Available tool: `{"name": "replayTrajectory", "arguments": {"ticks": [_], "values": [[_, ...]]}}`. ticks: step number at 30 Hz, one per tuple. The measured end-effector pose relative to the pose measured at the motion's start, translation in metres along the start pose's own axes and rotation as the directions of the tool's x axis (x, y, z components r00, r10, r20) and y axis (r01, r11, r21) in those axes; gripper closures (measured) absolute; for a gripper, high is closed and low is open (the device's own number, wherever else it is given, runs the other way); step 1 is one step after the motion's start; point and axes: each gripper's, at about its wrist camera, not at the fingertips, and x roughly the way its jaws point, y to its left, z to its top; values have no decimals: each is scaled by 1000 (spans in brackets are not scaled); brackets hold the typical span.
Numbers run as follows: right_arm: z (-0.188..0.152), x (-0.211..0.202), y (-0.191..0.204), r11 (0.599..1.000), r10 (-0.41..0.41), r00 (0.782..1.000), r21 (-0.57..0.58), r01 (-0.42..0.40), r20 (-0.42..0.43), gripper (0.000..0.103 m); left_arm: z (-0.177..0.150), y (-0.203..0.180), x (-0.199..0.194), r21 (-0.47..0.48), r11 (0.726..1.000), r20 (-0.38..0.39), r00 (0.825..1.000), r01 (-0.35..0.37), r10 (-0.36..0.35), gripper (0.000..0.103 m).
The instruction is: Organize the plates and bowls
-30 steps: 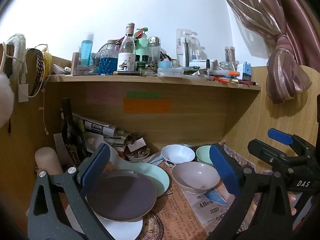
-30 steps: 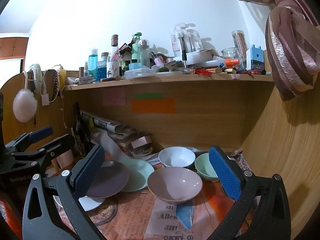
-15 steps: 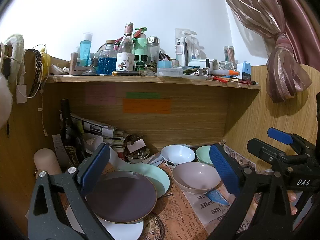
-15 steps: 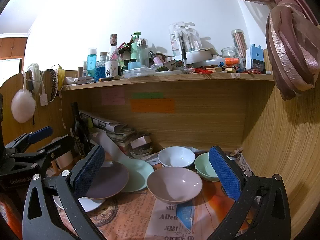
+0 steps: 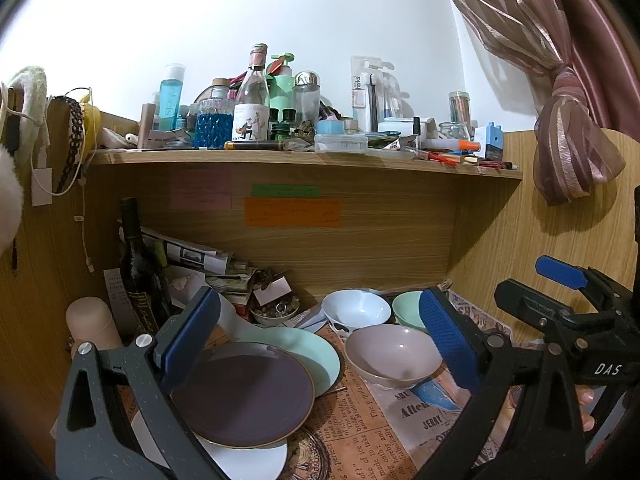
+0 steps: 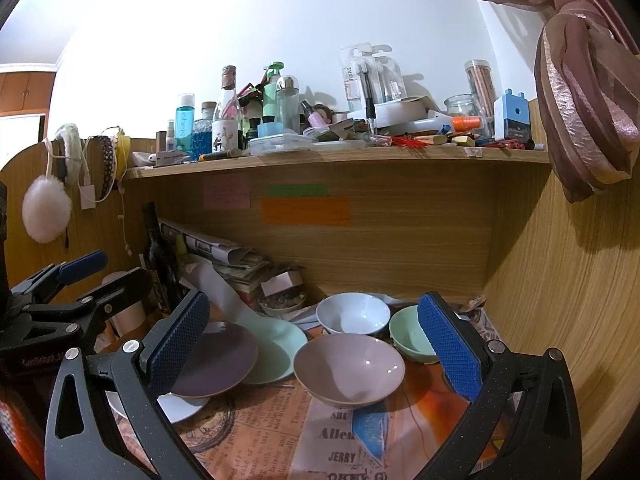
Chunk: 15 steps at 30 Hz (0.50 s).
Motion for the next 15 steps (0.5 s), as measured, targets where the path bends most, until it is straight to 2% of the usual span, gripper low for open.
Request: {"name": "replayTrajectory", "arguments": {"ticks": [15], "values": [[-1,1,1,1000,2,1000,-2,-2,-2,0,0,-1,2,10,1000,9,1000,-3,3,2]]}}
